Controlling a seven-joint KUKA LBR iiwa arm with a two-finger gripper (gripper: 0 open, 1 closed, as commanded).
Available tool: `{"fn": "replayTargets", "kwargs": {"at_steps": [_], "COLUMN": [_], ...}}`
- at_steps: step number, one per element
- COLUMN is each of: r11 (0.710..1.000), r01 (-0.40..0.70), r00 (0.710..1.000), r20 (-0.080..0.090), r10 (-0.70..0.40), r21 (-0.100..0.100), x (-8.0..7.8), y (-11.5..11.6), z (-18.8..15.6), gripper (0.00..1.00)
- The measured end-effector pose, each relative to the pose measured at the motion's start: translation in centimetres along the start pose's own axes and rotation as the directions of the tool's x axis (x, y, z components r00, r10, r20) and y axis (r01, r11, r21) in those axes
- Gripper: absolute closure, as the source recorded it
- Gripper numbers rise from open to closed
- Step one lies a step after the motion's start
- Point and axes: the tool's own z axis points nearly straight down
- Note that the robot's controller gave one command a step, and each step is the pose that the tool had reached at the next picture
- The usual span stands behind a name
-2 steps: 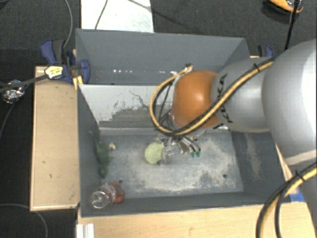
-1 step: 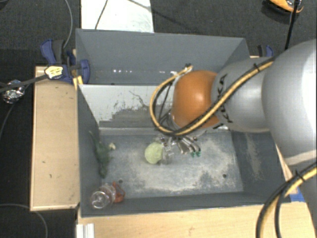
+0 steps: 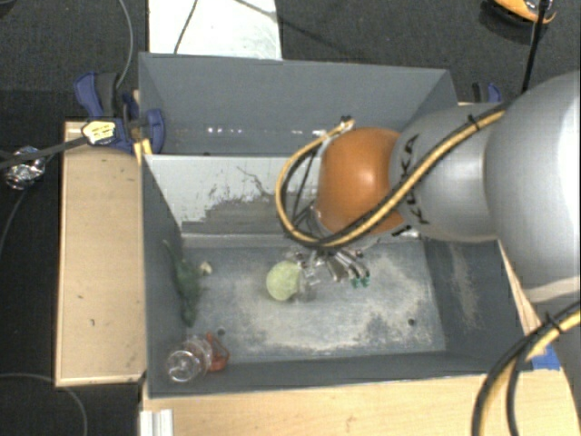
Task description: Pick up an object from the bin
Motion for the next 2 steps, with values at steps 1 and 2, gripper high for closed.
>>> {"fn": "replayTargets", "kwargs": {"at_steps": [1, 2], "r11": [1.0, 1.0], "r01": [0.0, -0.001], "r00": [1.0, 1.0], "r20": [-0.005, 0.003], "r10": [0.0, 0.001], "r21": [-0.001, 0.0], "x": [0.1, -0.1], "y": [0.0, 0.0], "z": [-2.2, -4.3], "gripper": [1.0, 1.0]}}
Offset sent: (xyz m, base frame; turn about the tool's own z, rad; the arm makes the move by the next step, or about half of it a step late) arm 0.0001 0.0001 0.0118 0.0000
